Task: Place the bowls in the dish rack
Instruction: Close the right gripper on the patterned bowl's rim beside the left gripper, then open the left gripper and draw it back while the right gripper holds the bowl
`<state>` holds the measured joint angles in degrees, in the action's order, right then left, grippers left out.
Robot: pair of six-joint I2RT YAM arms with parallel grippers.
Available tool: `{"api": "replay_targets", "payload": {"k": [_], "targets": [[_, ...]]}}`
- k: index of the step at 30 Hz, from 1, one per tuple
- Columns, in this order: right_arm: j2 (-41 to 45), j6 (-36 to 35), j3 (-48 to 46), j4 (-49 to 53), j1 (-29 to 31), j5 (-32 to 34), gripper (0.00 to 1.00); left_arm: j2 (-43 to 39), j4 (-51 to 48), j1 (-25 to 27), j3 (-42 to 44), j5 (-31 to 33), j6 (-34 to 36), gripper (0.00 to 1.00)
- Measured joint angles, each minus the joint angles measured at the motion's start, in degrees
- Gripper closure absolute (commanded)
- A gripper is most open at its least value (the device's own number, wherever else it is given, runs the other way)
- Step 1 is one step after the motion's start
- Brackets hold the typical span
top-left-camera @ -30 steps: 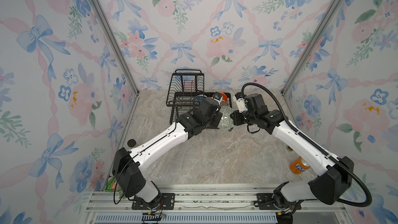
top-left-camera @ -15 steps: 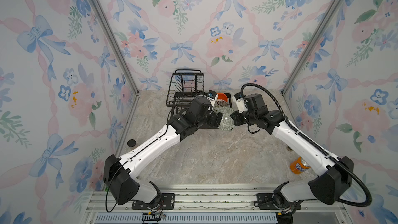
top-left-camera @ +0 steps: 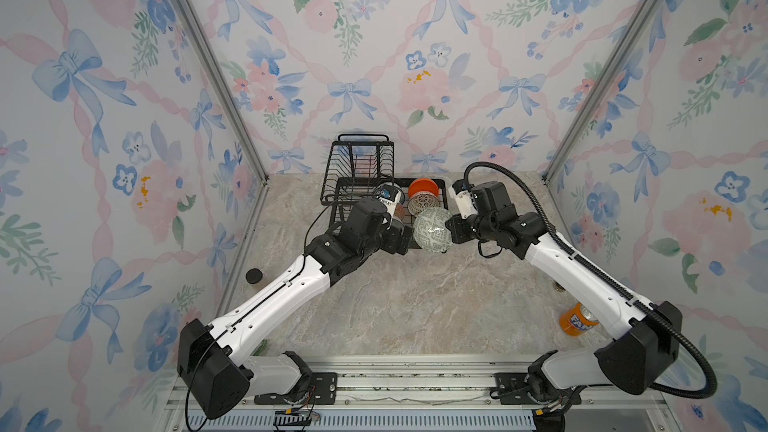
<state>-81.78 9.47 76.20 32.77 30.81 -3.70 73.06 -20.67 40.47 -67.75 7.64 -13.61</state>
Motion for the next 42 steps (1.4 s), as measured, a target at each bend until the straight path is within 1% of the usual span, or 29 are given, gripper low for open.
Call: {"api": "replay_targets", "payload": {"k": [20,32,42], "targets": [[0.00,-0.98,-1.68,-0.61,-2.14,0.09,1.00,-8.85,-0.07,-2.49,11.39,0.52,-2.84,0.02],[-0.09,-1.86,-1.84,-1.46,-2.64,0.20,1.00,-11.91,-1.03,-3.37,17.90,3.54,-6.01,0.02],[-2.34,-4.26,-1.84,-3.50,-3.13,2.54,1.00,-13.94,-3.39,-4.50,21.75,4.37,-8.52,0.02]]}}
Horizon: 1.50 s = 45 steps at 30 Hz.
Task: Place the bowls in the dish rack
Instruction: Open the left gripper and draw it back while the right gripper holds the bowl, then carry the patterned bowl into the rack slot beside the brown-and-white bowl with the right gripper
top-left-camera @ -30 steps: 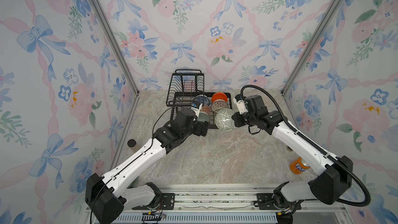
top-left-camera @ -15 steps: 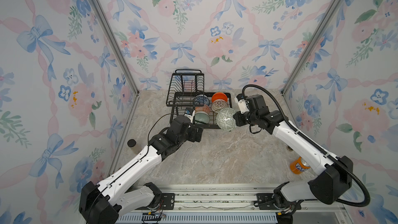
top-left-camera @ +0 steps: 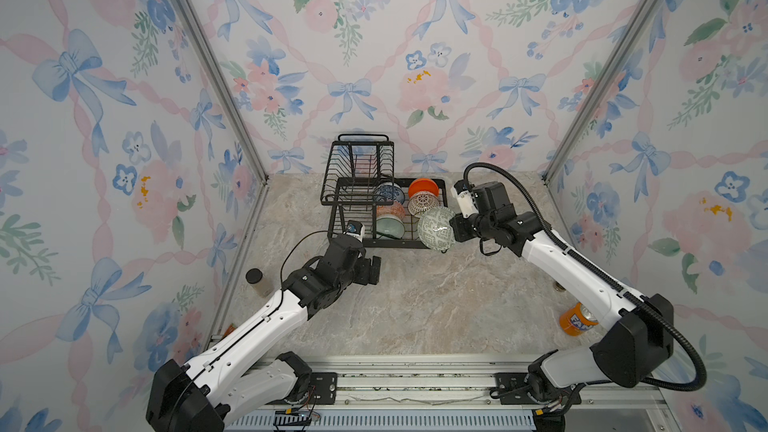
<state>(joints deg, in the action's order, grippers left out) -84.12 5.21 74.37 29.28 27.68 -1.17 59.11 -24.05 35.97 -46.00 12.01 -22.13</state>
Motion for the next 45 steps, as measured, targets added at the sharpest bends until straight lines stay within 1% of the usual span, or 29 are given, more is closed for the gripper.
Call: {"api": "replay_targets", "payload": {"k": [12,17,20,24,33,40,45], "targets": [[-4.04,-6.27,-0.04,-7.08,0.17,11.63,1.00,-0.48,-0.94,-1.18,2.56,0.15,-1.77,0.02],[-5.55,-9.97,-4.11,-17.16,0.28,16.46,1.00,-0.55,-0.94,-1.29,2.73,0.11,-2.16,0.02],[-7.85,-12.13,-5.44,-22.80,0.39,18.56,1.00,-0.57,-0.94,-1.29,2.73,0.11,-2.19,0.02],[-11.56,-15.52,-6.27,-31.34,0.90,20.44,1.00,-0.59,-0.94,-1.49,2.73,0.00,-2.19,0.02],[-17.07,-24.79,-12.46,-50.10,3.21,22.27,1.00,-1.99,-1.22,-1.84,4.98,-0.09,-2.19,0.02],[-20.35,-31.91,-15.93,-60.89,4.42,22.49,1.00,-1.97,-1.33,-1.88,4.98,-0.50,-2.19,0.02],[-23.10,-37.07,-16.68,-67.19,4.98,22.64,1.00,-1.97,-1.33,-1.88,4.98,-0.52,-2.19,0.02]]}}
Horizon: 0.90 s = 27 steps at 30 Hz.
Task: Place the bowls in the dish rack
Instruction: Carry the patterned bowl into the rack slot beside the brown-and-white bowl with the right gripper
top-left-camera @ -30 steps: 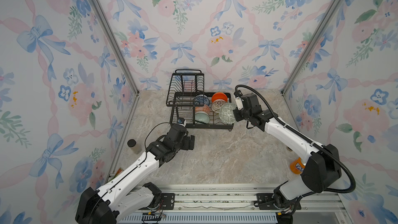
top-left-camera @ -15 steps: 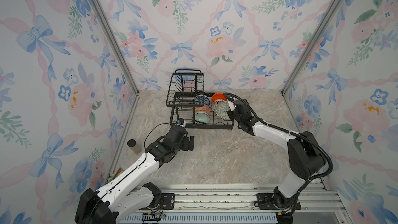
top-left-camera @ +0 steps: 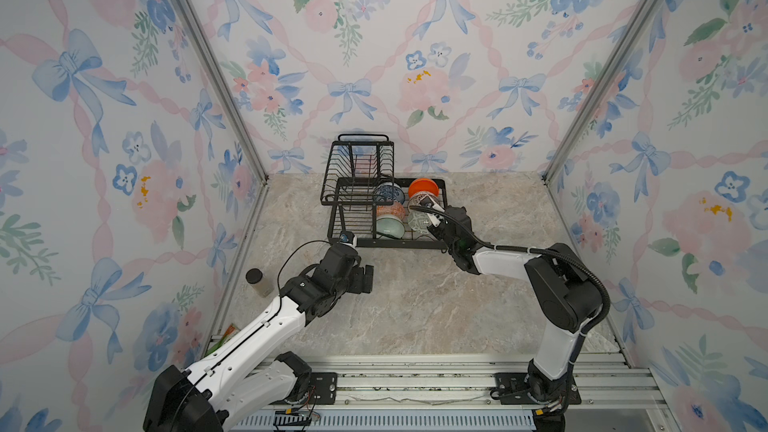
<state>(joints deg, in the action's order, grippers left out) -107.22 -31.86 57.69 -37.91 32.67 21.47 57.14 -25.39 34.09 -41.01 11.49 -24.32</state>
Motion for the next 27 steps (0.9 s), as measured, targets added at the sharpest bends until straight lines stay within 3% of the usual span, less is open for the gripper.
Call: {"api": "replay_targets", "payload": {"k": [16,27], "targets": [[-6.27,-10.93,0.07,-9.14,0.09,0.04,1.00,0.00,0.00,0.00,0.00,-0.42,0.00,0.02],[-8.17,-14.67,1.57,-11.69,-0.11,0.02,1.00,0.00,0.00,0.00,0.00,-0.42,0.00,0.02]]}}
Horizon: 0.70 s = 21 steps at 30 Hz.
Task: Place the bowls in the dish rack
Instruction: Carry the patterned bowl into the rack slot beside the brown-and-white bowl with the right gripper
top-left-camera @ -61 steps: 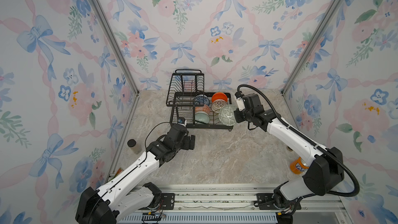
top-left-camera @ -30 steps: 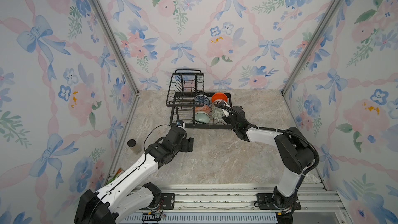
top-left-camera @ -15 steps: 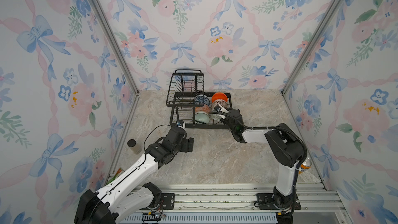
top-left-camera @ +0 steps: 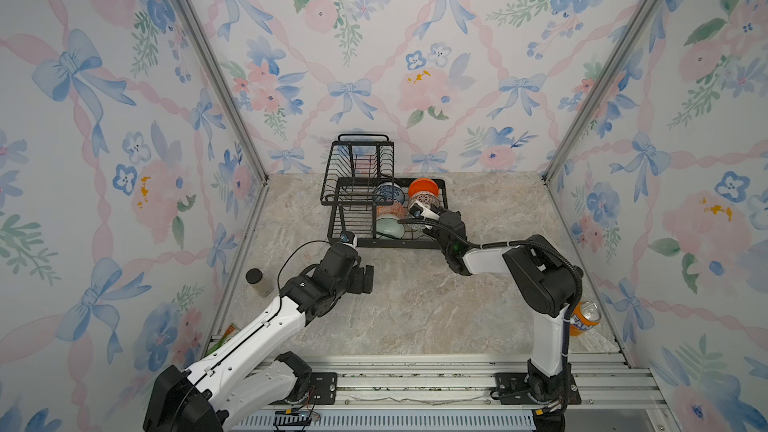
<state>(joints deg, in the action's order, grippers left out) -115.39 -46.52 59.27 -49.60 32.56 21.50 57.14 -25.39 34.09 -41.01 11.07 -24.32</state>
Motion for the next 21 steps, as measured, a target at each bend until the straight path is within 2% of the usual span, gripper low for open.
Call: {"api": "replay_targets", "payload": {"k": [6,21], "targets": [[0.09,-0.04,0.00,0.28,-0.37,-1.29,1.00,0.00,-0.02,0.00,0.00,0.00,0.00,0.02],[3.39,1.97,-0.35,9.22,-0.52,-4.42,1.00,0.00,0.00,-0.37,0.00,0.00,0.02,0.02]]}}
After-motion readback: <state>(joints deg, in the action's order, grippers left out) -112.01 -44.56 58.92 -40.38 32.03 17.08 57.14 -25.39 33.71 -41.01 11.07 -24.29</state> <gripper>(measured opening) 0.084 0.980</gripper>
